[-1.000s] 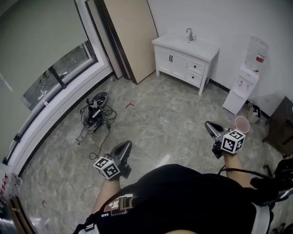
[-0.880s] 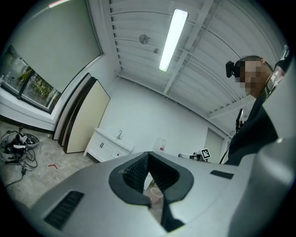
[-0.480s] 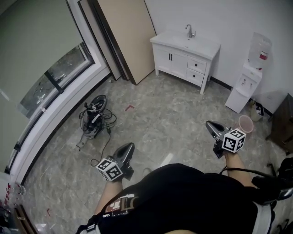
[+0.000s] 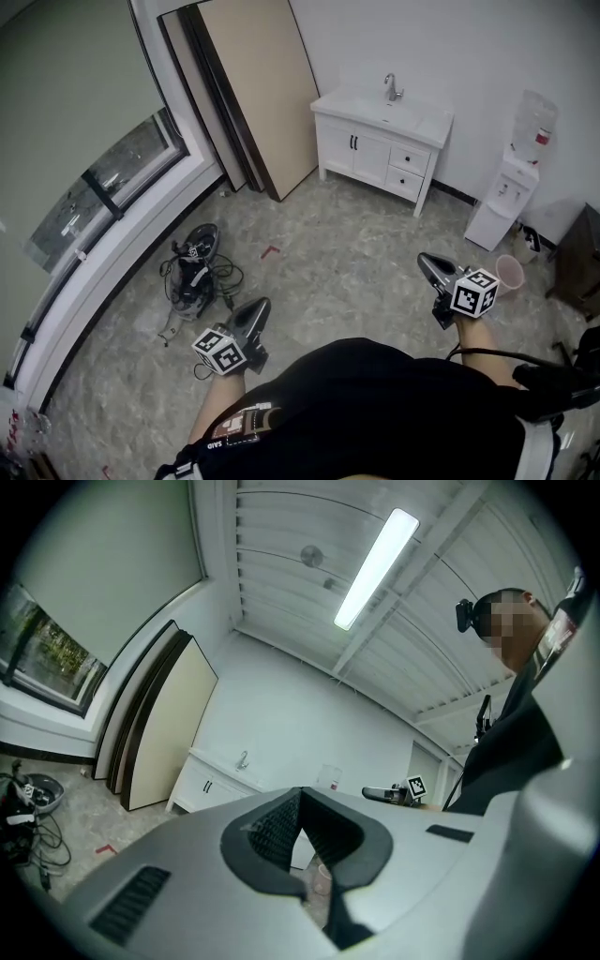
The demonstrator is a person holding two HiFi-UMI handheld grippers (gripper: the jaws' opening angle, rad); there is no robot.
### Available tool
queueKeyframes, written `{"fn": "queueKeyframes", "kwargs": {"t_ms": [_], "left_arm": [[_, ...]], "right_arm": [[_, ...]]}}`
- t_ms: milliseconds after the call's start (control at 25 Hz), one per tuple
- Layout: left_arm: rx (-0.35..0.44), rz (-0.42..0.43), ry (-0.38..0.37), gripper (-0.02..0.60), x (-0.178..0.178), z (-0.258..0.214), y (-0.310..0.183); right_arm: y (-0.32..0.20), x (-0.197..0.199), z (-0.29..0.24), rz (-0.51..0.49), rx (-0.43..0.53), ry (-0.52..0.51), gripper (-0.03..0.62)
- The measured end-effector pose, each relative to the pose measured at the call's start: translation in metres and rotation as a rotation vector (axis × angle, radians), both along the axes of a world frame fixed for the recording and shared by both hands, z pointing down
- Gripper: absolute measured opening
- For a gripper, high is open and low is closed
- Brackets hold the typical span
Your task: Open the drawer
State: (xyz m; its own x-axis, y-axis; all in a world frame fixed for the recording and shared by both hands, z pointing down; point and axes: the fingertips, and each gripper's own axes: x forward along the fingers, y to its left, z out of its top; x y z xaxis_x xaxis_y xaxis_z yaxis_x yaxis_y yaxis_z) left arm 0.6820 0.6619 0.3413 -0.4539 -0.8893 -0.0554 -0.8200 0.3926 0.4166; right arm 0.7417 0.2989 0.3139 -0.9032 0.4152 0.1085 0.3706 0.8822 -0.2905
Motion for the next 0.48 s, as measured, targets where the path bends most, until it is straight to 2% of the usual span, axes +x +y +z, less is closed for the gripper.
{"fn": "queueKeyframes", "kwargs": {"t_ms": [240,480], "left_arm": [[-0.005,-0.016,-0.004,0.0,-0.062,0.004,0.049],[0.002,-0.059,-0.003,0.0,-0.108,0.007,0.065]], "right_arm": [[0.048,-0.061,0.001,-0.024,0.01,-0.004,0.0],[0.053,-0.118,0.007,-0.047,0.007,0.014,0.002]]}}
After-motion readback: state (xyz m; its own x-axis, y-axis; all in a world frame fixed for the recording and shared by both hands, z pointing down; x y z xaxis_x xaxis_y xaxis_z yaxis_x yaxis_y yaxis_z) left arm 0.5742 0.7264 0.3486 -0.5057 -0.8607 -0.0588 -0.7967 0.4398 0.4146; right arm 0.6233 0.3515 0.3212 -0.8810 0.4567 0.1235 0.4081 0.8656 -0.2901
